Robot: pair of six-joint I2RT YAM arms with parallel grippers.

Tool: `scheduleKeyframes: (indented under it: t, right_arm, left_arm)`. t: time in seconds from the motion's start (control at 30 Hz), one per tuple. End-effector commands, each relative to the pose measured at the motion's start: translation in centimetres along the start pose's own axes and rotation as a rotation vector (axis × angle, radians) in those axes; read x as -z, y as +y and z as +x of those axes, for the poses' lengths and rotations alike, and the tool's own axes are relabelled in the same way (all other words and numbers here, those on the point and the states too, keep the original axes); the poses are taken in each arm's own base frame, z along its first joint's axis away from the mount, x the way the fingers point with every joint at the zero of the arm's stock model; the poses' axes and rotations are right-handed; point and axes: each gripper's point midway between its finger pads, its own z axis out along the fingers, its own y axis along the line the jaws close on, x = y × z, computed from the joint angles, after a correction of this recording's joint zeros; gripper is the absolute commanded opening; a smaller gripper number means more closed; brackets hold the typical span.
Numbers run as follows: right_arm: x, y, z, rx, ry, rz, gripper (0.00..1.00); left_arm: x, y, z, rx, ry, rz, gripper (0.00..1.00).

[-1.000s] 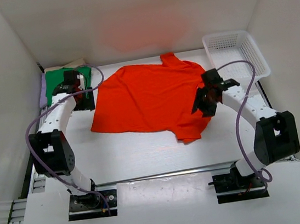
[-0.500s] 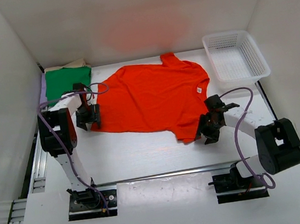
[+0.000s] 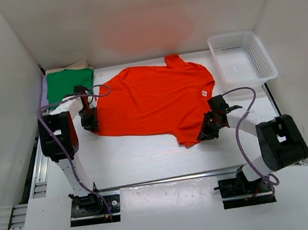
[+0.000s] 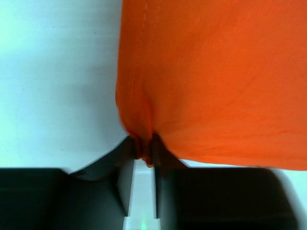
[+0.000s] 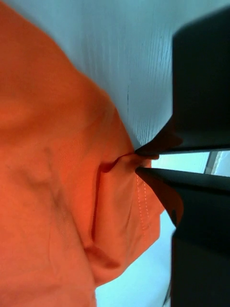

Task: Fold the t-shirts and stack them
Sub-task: Flatten out the tshirt

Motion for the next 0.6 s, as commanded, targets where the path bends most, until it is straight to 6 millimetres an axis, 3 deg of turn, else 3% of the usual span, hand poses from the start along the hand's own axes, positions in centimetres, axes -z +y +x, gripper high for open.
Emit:
scheduleKeyframes:
  t: [0.0,0.1,0.23,0.27,0.3,0.33,0.37,0.4,0.43,0.47,0.5,0.53,0.57]
  right_arm:
    - [-0.5,-0.4,1.1,-0.001,0.037,-0.006,0.07]
    - [0.9,-0.7,1.8,-0.022,0.039,-0.001,0.0]
    - [5.0,2.0,-2.0,-0.035,-0.052,-0.062,0.0]
    - [7.8,4.6,-6.2,0.001,-0.146,-0.122,0.0]
    - [9.6,6.0,-7.7,0.013,-0.153,-0.156,0.0]
    - [10.5,6.7,-10.6,0.003,-0.171,-0.161,0.0]
    - [12.4,8.2,-13.2,0.04,-0.212,-0.185,0.0]
    - [17.2,11.7,-18.5,0.073,-0.313,-0.239,0.0]
    - [19.9,13.3,-21.0,0.087,-0.376,-0.265,0.0]
    - [22.7,14.9,-23.1,0.106,-0.435,-0.299,0.0]
    - [25.4,16.1,-24.2,0.107,-0.472,-0.326,0.0]
    - [30.9,18.4,-27.1,0.14,-0.617,-0.402,0.0]
    - [32.9,19.0,-27.4,0.139,-0.656,-0.441,0.0]
  left_arm:
    - [-0.3,-0.5,0.9,0.009,0.005,0.044,0.25]
    - [0.4,0.0,0.8,0.009,-0.005,0.014,0.1]
    - [3.9,0.7,-1.2,0.045,-0.043,0.041,0.1]
    - [6.3,1.1,-4.1,0.049,-0.124,0.037,0.1]
    - [7.8,0.9,-4.9,0.048,-0.131,0.046,0.1]
    - [11.7,1.0,-9.2,0.039,-0.261,0.042,0.1]
    - [13.9,1.0,-11.0,0.035,-0.318,0.041,0.1]
    - [15.0,1.0,-11.9,0.035,-0.313,0.041,0.1]
    - [17.4,1.0,-13.8,0.03,-0.381,0.039,0.1]
    - [23.7,0.9,-17.5,0.015,-0.577,0.032,0.1]
    - [25.9,1.4,-18.6,0.019,-0.647,0.003,0.1]
    - [29.3,2.0,-18.9,0.028,-0.741,-0.039,0.1]
    - [30.7,2.3,-19.9,0.033,-0.828,-0.06,0.1]
